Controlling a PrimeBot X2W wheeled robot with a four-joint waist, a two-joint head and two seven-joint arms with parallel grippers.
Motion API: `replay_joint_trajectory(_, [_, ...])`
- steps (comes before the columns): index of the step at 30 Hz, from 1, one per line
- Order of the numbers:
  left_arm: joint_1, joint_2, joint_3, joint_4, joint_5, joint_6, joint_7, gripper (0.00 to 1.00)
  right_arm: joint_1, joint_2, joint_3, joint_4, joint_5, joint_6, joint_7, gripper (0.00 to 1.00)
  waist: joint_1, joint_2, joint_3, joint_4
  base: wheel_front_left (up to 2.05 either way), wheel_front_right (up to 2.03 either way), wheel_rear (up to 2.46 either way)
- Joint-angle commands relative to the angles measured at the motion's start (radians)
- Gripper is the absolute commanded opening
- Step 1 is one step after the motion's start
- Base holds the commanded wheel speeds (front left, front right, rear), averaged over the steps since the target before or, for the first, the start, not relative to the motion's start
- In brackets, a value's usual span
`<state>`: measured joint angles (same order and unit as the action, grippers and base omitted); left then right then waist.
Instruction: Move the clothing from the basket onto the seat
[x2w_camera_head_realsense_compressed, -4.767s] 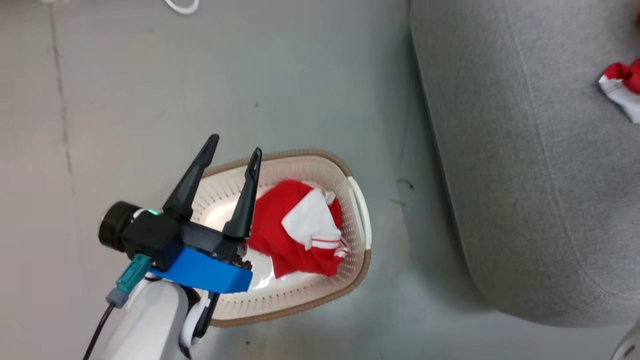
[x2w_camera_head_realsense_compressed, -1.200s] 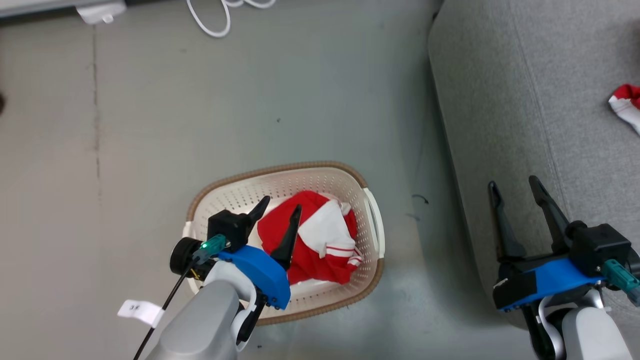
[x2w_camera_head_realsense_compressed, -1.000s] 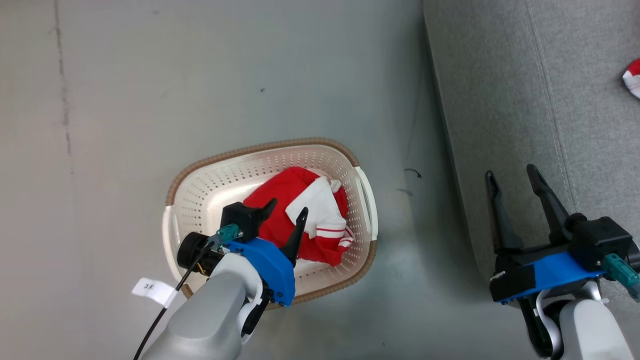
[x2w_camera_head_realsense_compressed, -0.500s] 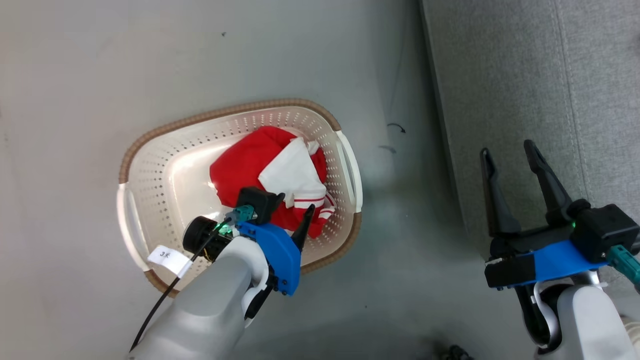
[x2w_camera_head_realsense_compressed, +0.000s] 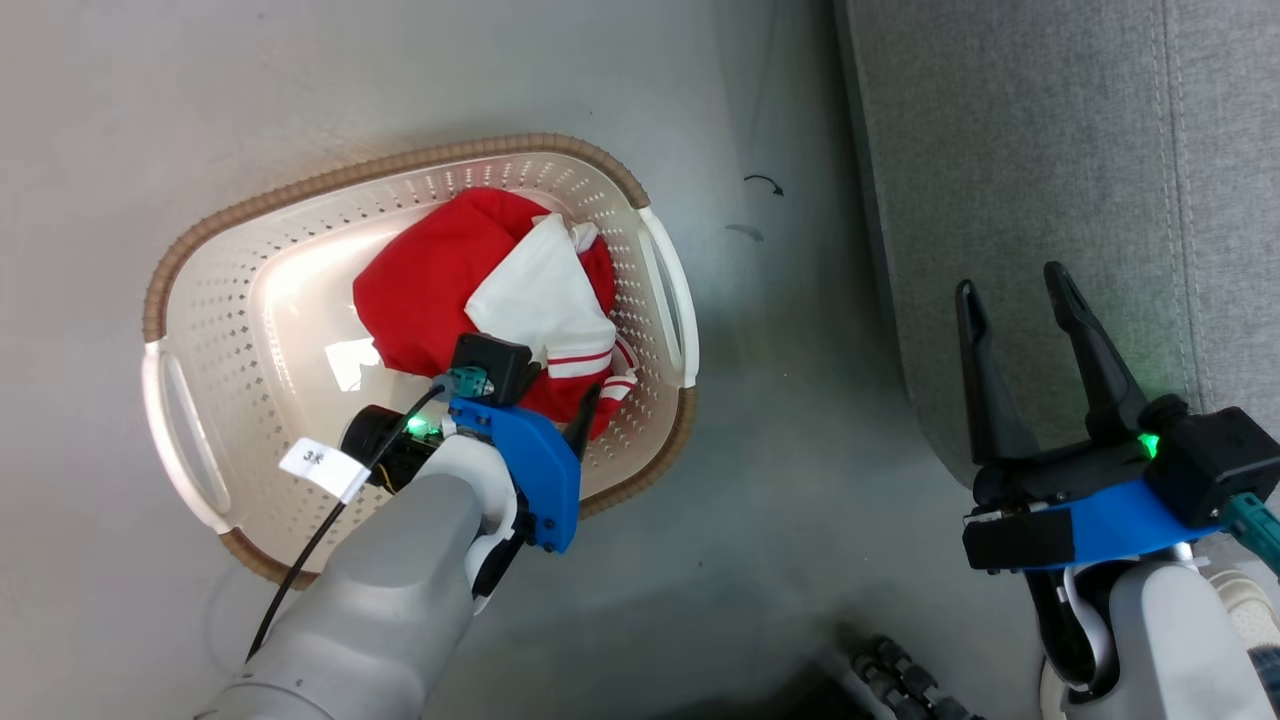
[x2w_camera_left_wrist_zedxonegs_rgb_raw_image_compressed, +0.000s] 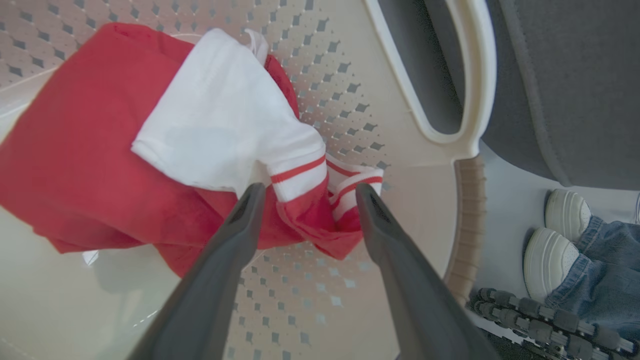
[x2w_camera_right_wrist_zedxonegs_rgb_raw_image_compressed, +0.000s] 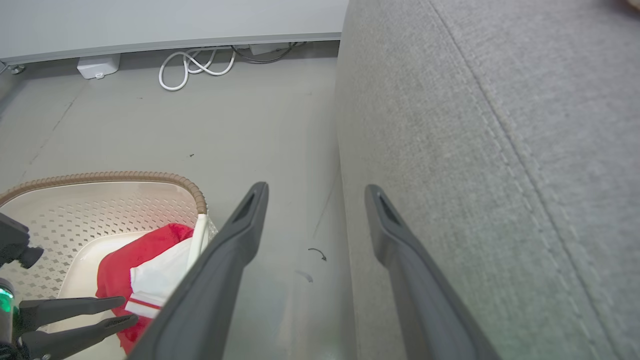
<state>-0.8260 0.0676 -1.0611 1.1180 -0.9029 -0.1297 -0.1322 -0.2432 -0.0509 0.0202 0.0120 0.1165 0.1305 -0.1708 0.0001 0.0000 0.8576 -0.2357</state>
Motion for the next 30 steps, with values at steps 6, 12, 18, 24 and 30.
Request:
replay_joint_trajectory(6, [-0.039, -0.003, -0.014, 0.037, -0.051, -0.001, 0.048, 1.00, -0.023, 0.001, 0.011, 0.000, 0.018, 0.000, -0.019, 1.00, -0.0001, 0.0000, 0.038, -0.012, 0.00, 0.00, 0.00])
replay_joint_trajectory(12, [-0.052, -0.004, -0.034, 0.056, -0.062, -0.001, 0.056, 0.56, -0.024, 0.001, 0.013, 0.003, 0.019, 0.000, -0.024, 1.00, -0.0001, 0.0000, 0.046, -0.015, 0.00, 0.00, 0.00])
replay_joint_trajectory(18, [-0.056, -0.008, -0.057, 0.046, -0.081, -0.001, 0.059, 0.00, -0.030, 0.001, 0.016, 0.011, 0.020, 0.000, -0.026, 1.00, -0.0001, 0.0000, 0.041, -0.012, 0.00, 0.00, 0.00])
replay_joint_trajectory(24, [-0.059, -0.010, -0.071, 0.044, -0.103, -0.001, 0.043, 0.00, -0.033, 0.001, 0.015, 0.017, 0.011, 0.000, -0.022, 1.00, -0.0001, 0.0000, 0.026, -0.003, 0.00, 0.00, 0.00])
replay_joint_trajectory(30, [-0.052, -0.011, -0.082, 0.047, -0.130, -0.001, 0.036, 0.00, -0.036, 0.001, 0.019, 0.023, 0.009, 0.000, -0.017, 1.00, -0.0001, 0.0000, 0.005, 0.007, 0.00, 0.00, 0.00])
